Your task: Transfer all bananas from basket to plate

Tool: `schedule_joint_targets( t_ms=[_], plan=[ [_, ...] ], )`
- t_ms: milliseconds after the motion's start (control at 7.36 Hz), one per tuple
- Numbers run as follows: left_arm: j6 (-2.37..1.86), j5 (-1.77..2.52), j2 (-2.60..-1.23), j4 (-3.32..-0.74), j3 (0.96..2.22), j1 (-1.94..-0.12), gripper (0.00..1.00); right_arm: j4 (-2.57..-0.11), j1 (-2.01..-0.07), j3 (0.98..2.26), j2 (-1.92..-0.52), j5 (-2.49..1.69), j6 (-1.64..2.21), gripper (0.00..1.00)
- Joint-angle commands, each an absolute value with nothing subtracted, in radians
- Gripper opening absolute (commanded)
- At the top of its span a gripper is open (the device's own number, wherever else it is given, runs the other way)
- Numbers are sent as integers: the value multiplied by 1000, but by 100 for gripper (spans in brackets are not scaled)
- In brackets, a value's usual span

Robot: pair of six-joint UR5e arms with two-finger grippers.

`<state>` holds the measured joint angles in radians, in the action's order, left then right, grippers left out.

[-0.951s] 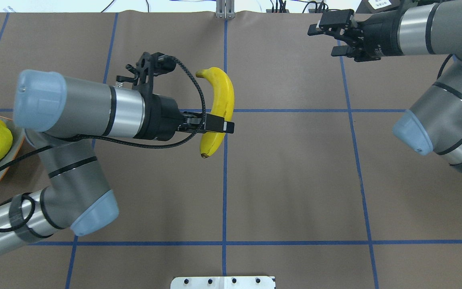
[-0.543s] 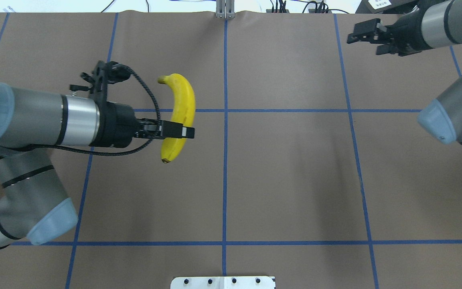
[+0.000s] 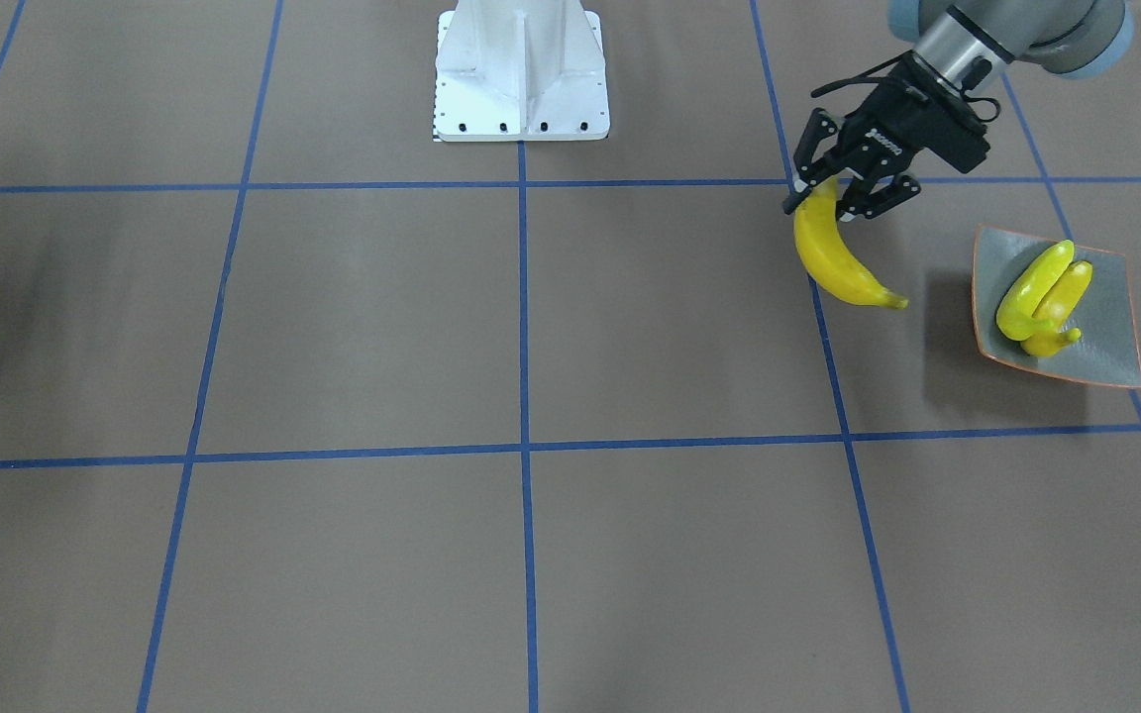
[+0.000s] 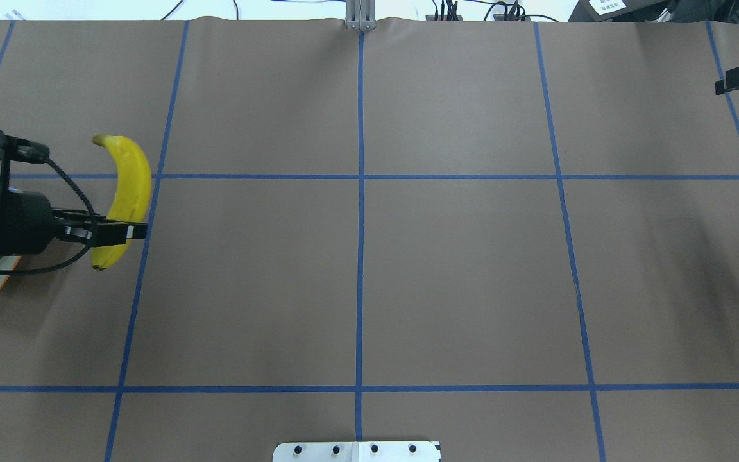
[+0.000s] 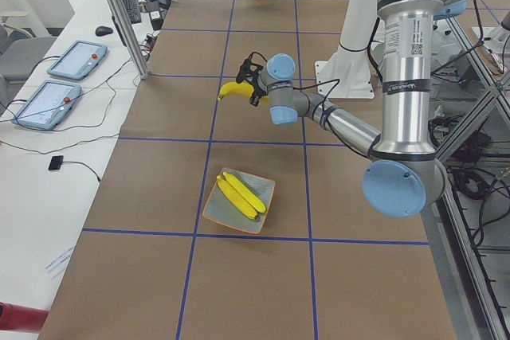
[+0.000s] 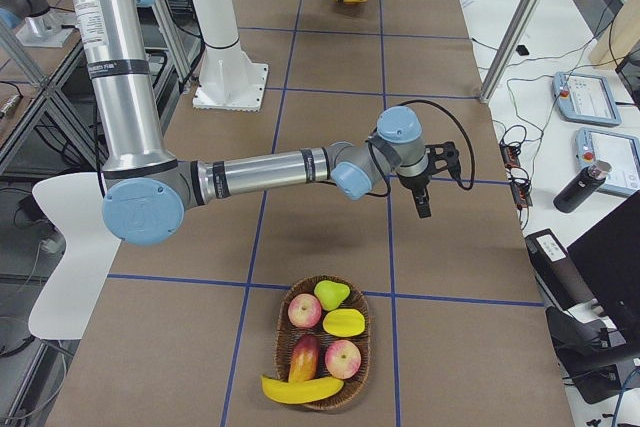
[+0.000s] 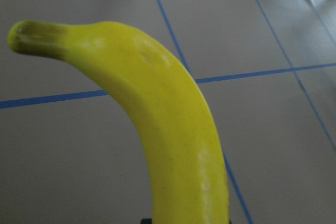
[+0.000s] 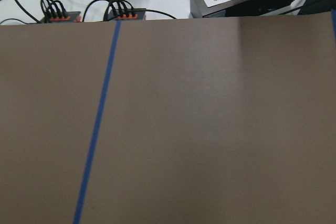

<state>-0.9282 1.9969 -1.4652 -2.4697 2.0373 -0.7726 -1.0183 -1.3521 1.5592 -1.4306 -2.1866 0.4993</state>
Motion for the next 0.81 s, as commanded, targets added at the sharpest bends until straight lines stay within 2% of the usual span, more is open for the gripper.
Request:
schedule_joint_targets(
  t_ms=[0,407,679],
  plan=[
    [-678,1991,-1282,-2470,2040,-840,0,-1017,-1400,1523,-1476,-2187,352,100],
    [-395,1929,-1126,-2470,1997,-864,0,-1017,-1401,1523,-1473,-2187,353,100],
    [-255,1861,-1118,-2470,1919,-862,0,-1019,-1401,1522,-1470,-2186,354,100]
  ],
)
